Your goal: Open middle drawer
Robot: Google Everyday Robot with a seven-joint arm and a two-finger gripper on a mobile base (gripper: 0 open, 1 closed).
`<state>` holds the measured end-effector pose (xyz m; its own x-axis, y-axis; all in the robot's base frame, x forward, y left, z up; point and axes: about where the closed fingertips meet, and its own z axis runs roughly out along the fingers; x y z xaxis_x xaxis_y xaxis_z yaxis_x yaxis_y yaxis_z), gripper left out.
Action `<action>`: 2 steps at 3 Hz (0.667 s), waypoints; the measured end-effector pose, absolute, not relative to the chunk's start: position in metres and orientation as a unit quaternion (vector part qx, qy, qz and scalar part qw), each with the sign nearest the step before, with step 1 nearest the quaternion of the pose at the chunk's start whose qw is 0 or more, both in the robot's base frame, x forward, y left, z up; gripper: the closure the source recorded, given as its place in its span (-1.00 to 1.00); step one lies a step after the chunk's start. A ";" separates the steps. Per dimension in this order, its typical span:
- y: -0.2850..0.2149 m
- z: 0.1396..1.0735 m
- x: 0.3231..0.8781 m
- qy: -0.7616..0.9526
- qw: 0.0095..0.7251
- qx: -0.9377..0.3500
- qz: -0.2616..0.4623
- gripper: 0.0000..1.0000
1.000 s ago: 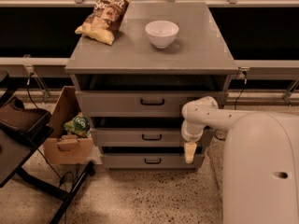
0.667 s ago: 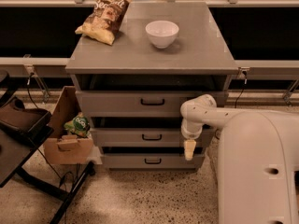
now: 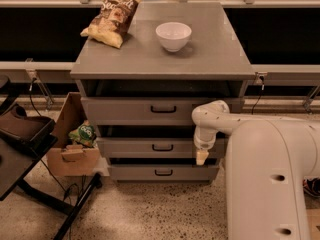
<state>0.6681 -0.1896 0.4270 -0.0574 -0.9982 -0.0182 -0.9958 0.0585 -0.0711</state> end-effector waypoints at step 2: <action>-0.190 0.431 0.667 0.728 0.029 -0.685 -0.018 0.10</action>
Offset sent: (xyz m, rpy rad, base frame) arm -0.0011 -0.0003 0.0030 -0.0008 0.0054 -0.0020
